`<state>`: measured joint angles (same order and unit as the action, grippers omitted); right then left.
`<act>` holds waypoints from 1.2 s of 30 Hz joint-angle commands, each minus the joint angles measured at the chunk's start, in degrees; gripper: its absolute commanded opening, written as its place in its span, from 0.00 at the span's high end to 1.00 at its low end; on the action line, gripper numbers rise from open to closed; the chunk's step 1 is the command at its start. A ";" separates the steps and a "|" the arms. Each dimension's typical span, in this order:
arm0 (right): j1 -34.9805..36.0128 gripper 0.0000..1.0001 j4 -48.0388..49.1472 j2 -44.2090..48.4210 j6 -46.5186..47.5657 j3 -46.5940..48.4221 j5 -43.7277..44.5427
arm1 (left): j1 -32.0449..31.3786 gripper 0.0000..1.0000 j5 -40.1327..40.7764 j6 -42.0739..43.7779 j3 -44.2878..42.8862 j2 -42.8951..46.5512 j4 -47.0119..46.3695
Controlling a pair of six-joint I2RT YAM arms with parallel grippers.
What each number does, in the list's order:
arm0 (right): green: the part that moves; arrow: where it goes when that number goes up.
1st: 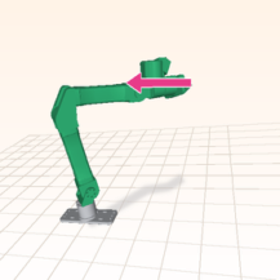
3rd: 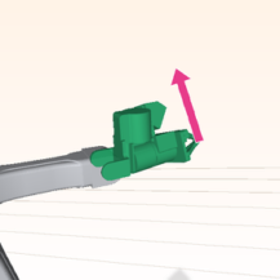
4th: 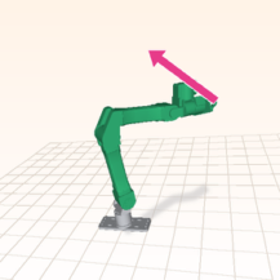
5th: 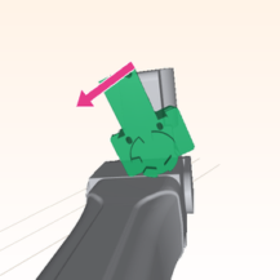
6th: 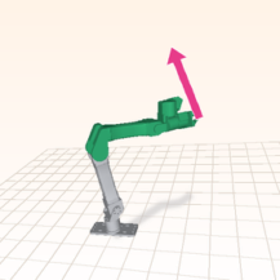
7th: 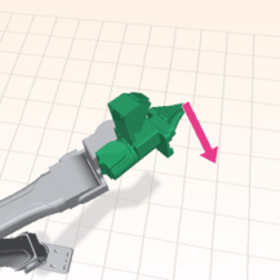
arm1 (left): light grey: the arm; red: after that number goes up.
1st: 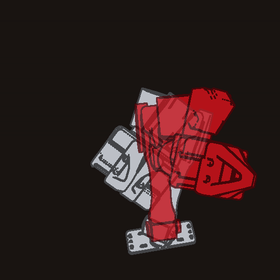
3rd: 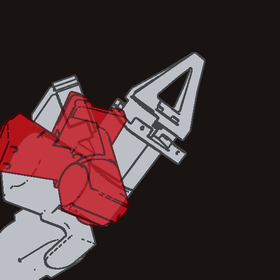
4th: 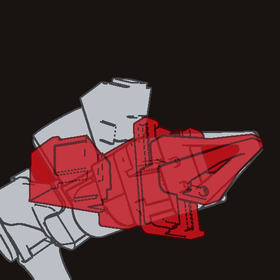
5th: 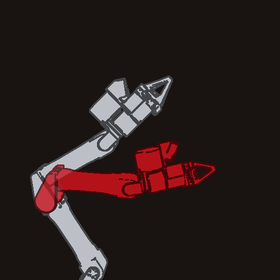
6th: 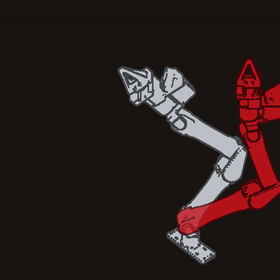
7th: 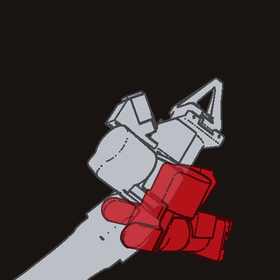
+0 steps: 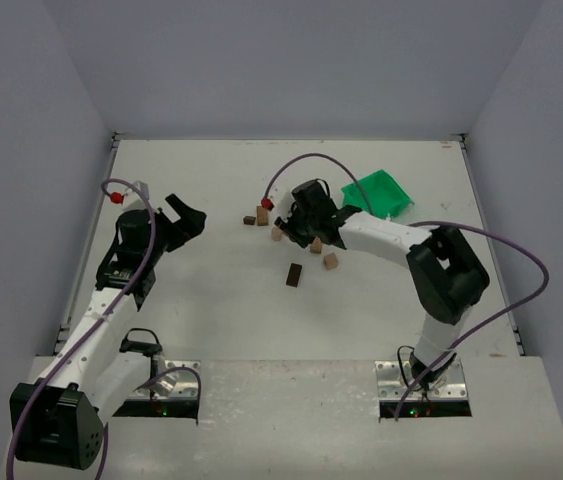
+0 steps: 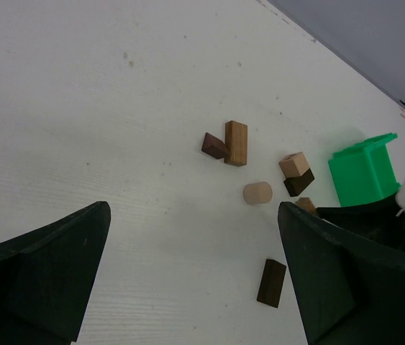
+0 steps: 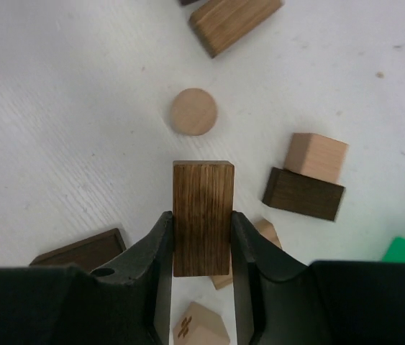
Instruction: Build the wood block tower
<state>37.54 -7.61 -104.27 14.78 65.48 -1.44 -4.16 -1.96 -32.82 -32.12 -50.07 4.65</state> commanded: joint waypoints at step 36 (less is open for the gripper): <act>12.55 0.52 -14.97 18.38 -57.38 -23.62 33.52 | -0.04 0.00 -2.43 -0.67 1.00 2.63 -1.75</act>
<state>49.25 -19.09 -85.46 -39.13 38.32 27.16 -4.16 -4.27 -33.45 -31.05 -48.47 5.21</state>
